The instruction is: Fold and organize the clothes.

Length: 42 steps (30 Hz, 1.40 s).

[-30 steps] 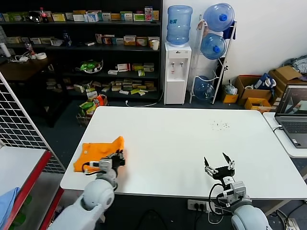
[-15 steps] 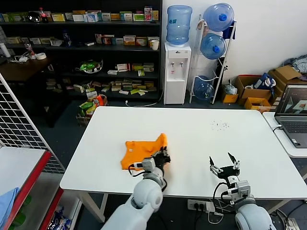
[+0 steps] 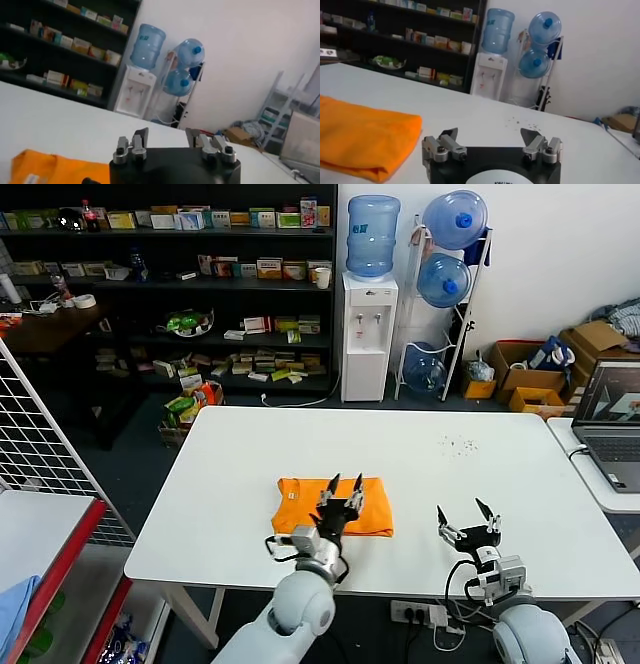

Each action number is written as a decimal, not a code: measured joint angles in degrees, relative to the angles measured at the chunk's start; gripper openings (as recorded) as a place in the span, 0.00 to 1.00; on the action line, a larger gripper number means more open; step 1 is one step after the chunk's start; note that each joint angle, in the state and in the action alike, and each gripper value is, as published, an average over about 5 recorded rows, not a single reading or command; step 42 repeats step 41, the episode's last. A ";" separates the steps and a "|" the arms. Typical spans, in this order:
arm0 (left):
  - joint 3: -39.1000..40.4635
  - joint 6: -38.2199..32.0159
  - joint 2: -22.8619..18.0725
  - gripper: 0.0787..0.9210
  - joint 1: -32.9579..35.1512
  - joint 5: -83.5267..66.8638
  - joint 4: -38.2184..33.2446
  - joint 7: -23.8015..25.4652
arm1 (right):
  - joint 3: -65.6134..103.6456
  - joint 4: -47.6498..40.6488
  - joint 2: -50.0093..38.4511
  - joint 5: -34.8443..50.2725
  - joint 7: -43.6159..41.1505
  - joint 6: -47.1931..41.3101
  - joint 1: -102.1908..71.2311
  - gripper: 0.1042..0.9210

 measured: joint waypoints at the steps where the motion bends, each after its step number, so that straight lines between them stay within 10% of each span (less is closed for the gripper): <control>1: -0.56 -0.82 1.32 0.68 0.70 0.26 -0.58 0.30 | 0.01 -0.06 0.03 0.09 -0.27 0.00 0.07 0.88; 15: -11.62 -3.62 13.68 0.88 10.16 7.09 -4.56 5.21 | 2.98 -1.68 3.01 0.34 -4.49 -0.57 1.76 0.88; 42: -29.19 -5.44 7.70 0.88 15.37 26.92 -3.06 13.94 | 15.78 1.54 14.77 -7.05 -16.22 -2.27 1.46 0.88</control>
